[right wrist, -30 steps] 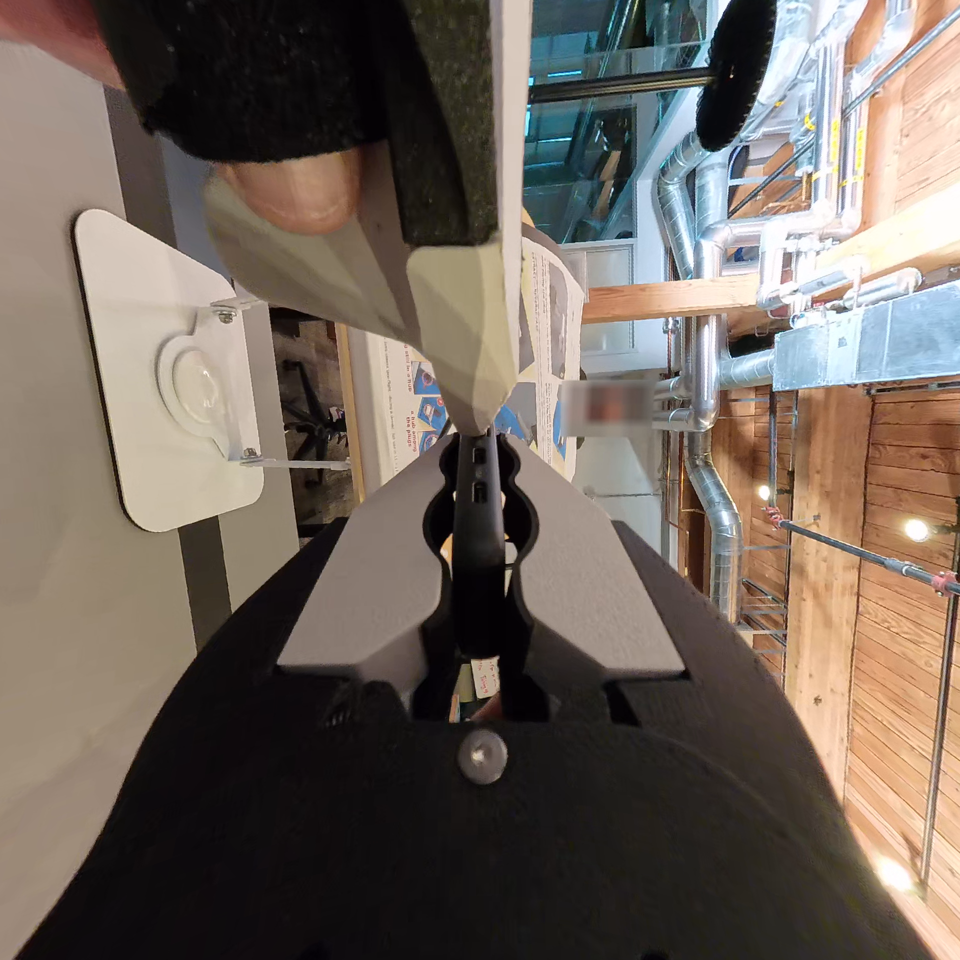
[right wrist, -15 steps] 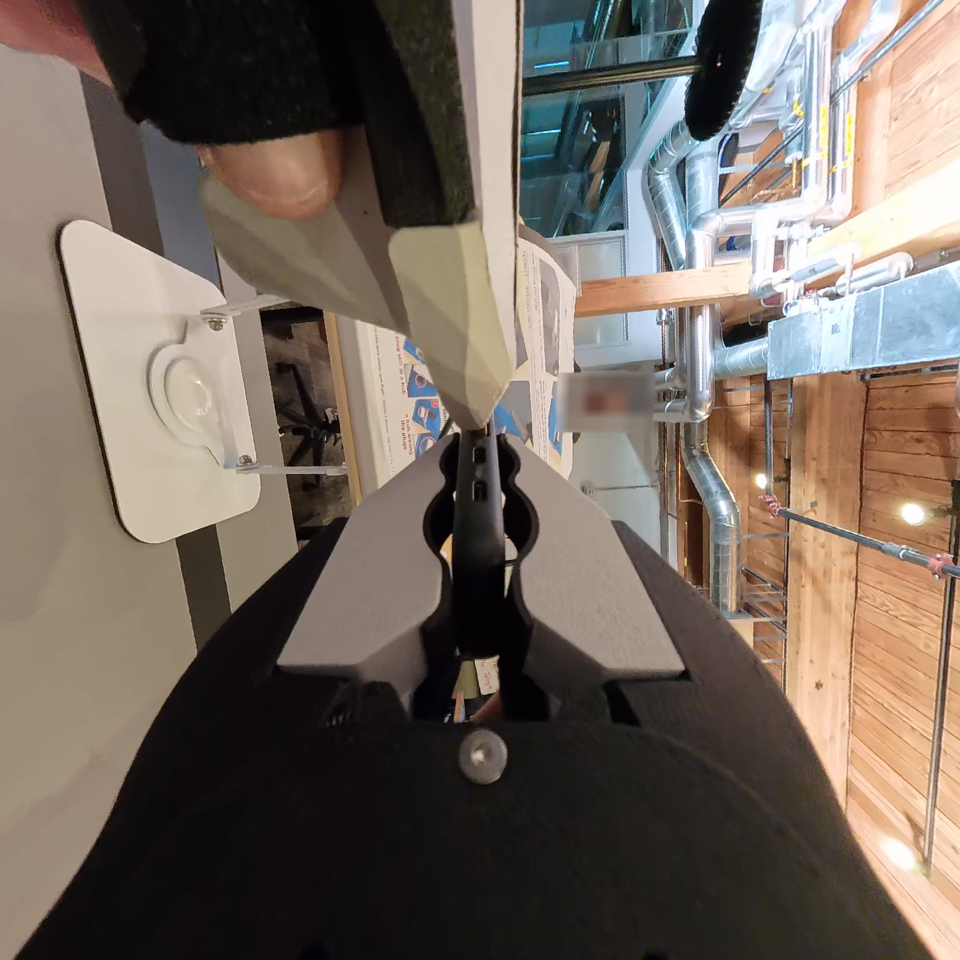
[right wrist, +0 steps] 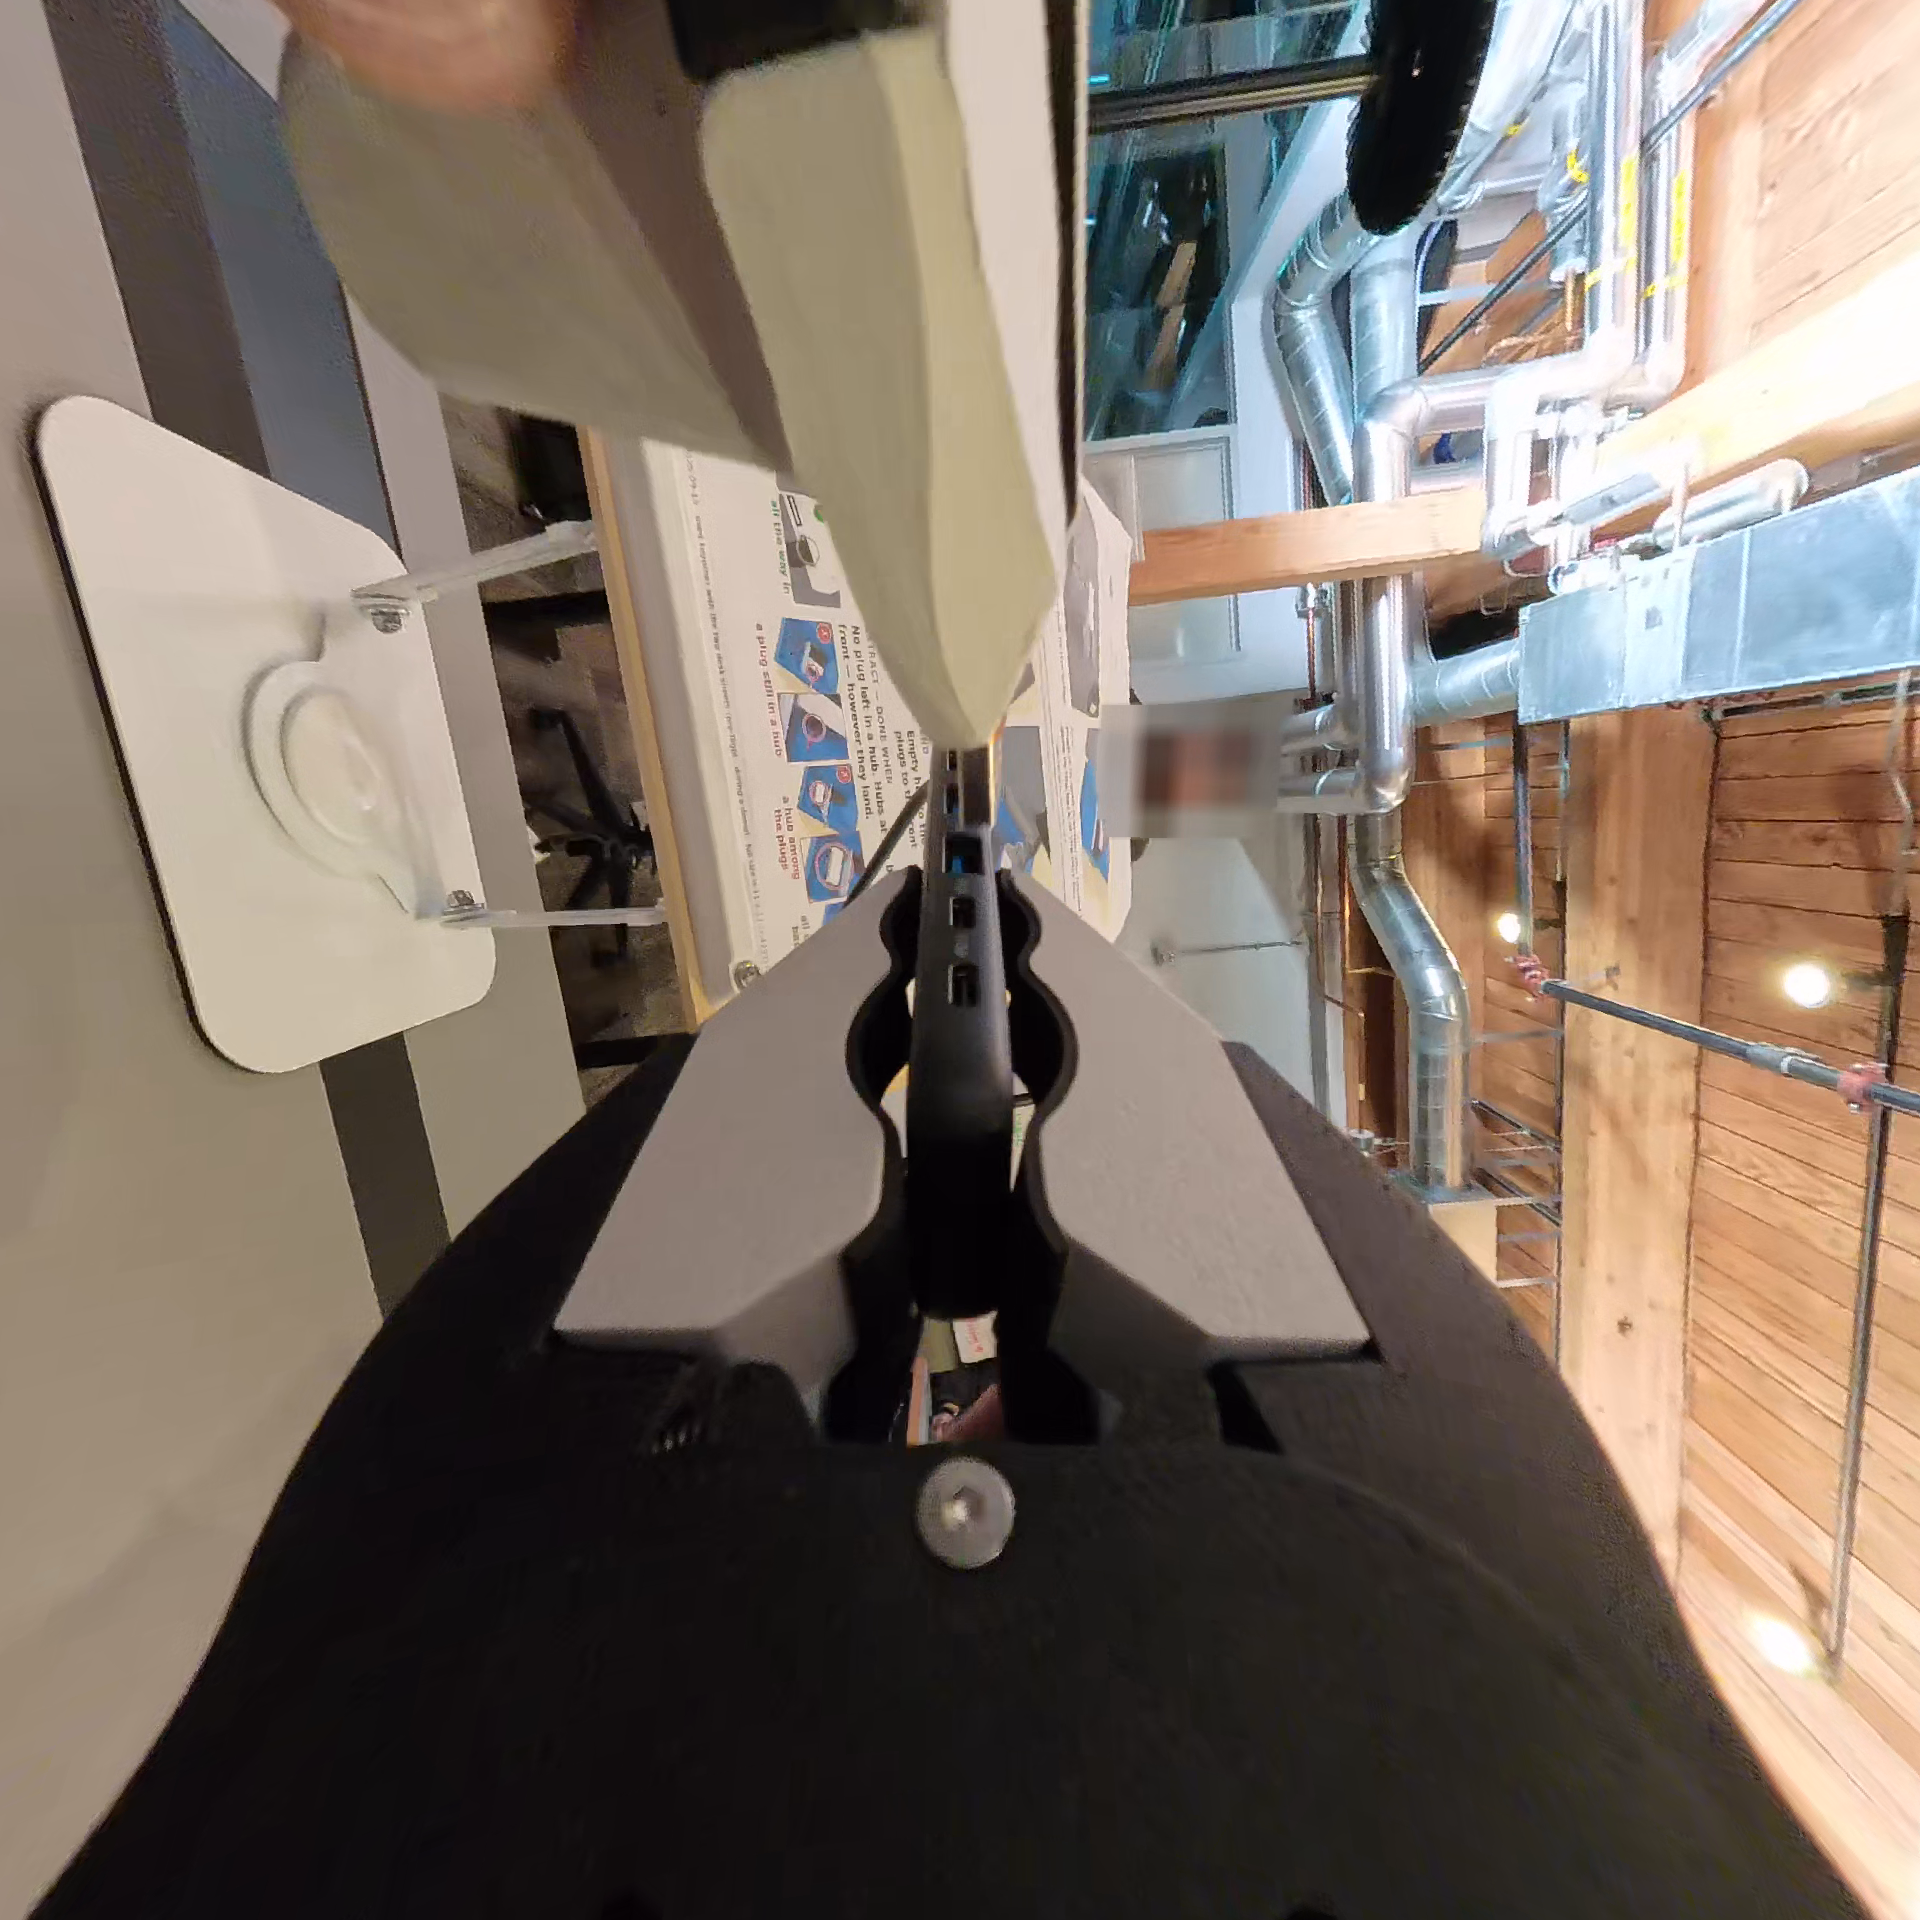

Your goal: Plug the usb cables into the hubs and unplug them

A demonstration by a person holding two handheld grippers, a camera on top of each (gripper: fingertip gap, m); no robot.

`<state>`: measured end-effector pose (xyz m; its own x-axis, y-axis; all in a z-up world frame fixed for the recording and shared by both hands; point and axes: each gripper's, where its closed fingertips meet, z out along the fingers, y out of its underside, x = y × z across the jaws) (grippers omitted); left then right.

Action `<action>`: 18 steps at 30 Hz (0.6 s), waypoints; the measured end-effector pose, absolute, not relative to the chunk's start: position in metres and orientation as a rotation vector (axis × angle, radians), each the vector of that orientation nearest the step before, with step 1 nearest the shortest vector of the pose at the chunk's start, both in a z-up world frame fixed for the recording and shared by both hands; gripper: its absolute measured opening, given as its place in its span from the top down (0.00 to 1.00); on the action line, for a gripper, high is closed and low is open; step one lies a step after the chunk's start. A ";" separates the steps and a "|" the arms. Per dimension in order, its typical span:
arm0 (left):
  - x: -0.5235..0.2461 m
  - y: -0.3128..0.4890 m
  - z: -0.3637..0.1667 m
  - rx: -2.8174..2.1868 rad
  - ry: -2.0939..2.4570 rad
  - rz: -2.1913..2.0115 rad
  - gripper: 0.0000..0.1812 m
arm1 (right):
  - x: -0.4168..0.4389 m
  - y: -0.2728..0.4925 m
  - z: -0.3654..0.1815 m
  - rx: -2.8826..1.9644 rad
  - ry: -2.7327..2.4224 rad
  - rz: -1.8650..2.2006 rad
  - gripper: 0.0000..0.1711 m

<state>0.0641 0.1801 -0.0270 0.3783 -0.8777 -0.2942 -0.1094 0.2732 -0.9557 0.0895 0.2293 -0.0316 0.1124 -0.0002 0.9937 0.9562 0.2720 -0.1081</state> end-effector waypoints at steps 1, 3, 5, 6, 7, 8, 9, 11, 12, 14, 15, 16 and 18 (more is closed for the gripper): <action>0.064 0.179 -0.026 -1.185 1.085 -0.631 0.91 | 0.092 0.229 -0.030 -1.045 -1.232 -0.941 0.95; 0.063 0.180 -0.025 -1.193 1.069 -0.656 0.91 | 0.092 0.227 -0.027 -1.042 -1.228 -0.921 0.95; 0.060 0.186 -0.027 -1.206 1.054 -0.686 0.91 | 0.093 0.226 -0.026 -1.042 -1.221 -0.920 0.94; 0.059 0.189 -0.028 -1.211 1.045 -0.697 0.91 | 0.094 0.226 -0.025 -1.044 -1.220 -0.911 0.94; 0.058 0.191 -0.028 -1.218 1.035 -0.708 0.91 | 0.094 0.226 -0.025 -1.044 -1.220 -0.906 0.94; 0.057 0.192 -0.028 -1.220 1.034 -0.709 0.91 | 0.094 0.226 -0.024 -1.043 -1.220 -0.907 0.94; 0.056 0.194 -0.029 -1.220 1.038 -0.692 0.91 | 0.095 0.226 -0.023 -1.044 -1.218 -0.903 0.94; 0.054 0.197 -0.031 -1.223 1.045 -0.643 0.91 | 0.094 0.224 -0.022 -1.042 -1.215 -0.888 0.94; 0.054 0.199 -0.032 -1.223 1.052 -0.624 0.91 | 0.093 0.224 -0.021 -1.041 -1.215 -0.887 0.94; 0.052 0.205 -0.037 -1.243 1.060 -0.579 0.91 | 0.094 0.223 -0.020 -1.041 -1.213 -0.885 0.94; 0.051 0.208 -0.040 -1.253 1.067 -0.562 0.91 | 0.094 0.223 -0.020 -1.041 -1.213 -0.884 0.94; 0.050 0.210 -0.042 -1.256 1.074 -0.543 0.91 | 0.094 0.222 -0.018 -1.039 -1.210 -0.882 0.94; 0.047 0.214 -0.042 -1.263 1.067 -0.537 0.91 | 0.096 0.220 -0.013 -1.042 -1.196 -0.872 0.94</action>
